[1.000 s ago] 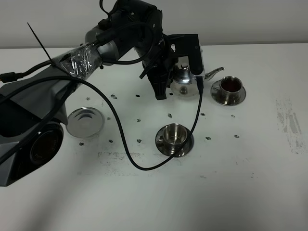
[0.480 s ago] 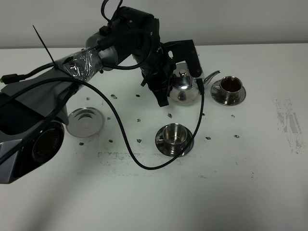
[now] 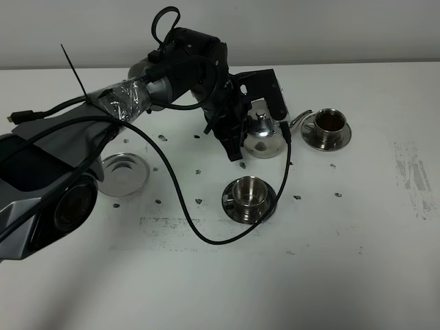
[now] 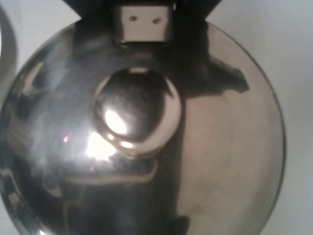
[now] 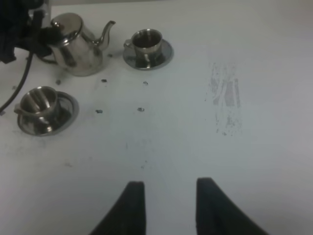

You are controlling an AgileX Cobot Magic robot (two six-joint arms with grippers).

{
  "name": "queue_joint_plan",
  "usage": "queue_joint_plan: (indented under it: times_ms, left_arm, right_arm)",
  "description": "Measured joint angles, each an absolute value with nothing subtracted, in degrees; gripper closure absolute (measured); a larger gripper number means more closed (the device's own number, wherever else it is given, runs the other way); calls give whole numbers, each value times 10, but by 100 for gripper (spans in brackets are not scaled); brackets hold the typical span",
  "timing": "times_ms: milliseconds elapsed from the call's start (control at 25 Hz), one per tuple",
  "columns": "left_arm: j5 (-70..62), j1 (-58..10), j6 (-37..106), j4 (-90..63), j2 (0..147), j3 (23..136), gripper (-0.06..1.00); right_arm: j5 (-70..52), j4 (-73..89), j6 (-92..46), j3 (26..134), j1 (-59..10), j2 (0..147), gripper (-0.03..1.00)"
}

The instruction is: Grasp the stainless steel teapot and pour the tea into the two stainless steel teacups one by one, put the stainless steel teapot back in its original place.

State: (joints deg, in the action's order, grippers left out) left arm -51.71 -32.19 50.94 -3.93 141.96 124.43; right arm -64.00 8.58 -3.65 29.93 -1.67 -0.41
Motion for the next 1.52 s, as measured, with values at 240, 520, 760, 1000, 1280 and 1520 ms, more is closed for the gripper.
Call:
queue_joint_plan:
  times_ms: [240, 520, 760, 1000, 1280, 1520]
  left_arm:
    - [-518, -322, 510, -40, 1418, 1244, 76]
    - [-513, -322, 533, -40, 1355, 1208, 76]
    - [-501, -322, 547, 25, 1239, 1058, 76]
    - [-534, -301, 620, 83, 1188, 998, 76]
    - [-559, -278, 756, 88, 1187, 993, 76]
    - [-545, -280, 876, 88, 1186, 992, 76]
  right_arm:
    - [-640, 86, -36, 299, -17, -4, 72]
    - [-640, 86, -36, 299, -17, -4, 72]
    - [-640, 86, -36, 299, -17, -4, 72]
    - [-640, 86, -36, 299, -17, -4, 72]
    - [-640, 86, -35, 299, -17, -4, 72]
    - [-640, 86, -35, 299, -17, -4, 72]
